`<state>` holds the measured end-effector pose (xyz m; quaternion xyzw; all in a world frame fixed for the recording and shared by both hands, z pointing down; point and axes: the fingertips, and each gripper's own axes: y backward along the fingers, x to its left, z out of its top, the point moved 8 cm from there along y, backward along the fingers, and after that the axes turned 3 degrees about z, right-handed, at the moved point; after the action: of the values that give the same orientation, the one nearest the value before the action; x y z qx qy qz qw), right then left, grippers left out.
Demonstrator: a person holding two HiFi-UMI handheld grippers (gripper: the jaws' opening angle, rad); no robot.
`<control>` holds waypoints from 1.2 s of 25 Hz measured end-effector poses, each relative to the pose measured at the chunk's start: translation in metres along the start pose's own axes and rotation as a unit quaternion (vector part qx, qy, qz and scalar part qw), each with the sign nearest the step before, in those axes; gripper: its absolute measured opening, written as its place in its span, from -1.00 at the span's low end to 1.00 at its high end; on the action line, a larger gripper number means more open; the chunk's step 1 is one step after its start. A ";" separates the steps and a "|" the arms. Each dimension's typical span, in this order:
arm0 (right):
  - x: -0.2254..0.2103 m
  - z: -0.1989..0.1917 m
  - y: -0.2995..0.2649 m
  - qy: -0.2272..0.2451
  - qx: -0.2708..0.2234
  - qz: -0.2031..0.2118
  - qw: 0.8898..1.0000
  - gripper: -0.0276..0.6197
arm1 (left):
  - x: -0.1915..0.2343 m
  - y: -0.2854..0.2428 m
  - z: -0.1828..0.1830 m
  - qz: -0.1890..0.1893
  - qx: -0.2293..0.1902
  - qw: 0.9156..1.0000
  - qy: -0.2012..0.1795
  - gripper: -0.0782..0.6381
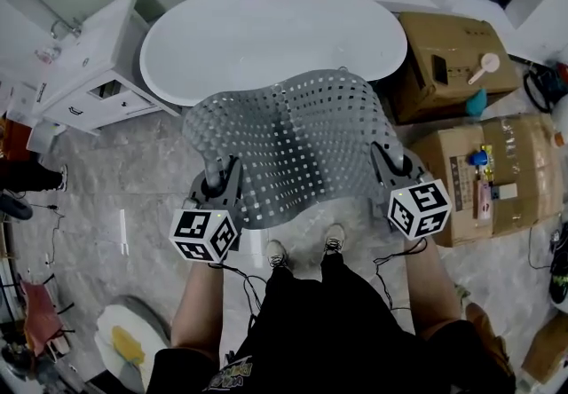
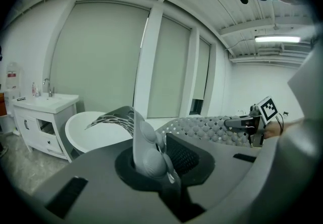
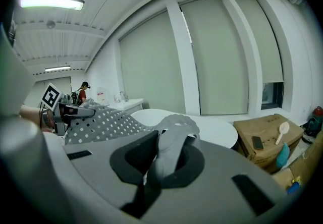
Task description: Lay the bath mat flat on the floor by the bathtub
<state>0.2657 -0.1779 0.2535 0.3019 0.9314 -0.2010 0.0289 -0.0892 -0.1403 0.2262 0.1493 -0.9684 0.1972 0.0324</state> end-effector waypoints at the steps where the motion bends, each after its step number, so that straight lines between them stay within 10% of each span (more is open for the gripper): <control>1: -0.009 -0.004 0.000 -0.001 0.003 0.001 1.000 -0.82 | -0.006 -0.006 -0.003 0.002 0.003 1.000 0.002 -0.62; 30: -0.046 -0.148 -0.059 -0.030 0.054 -0.031 0.998 -0.82 | 0.017 -0.093 -0.151 -0.012 0.086 0.996 -0.034 -0.62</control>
<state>0.2795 -0.1889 0.4182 0.2683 0.9266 -0.2611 0.0340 -0.0767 -0.1671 0.4015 0.1694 -0.9466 0.2741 -0.0110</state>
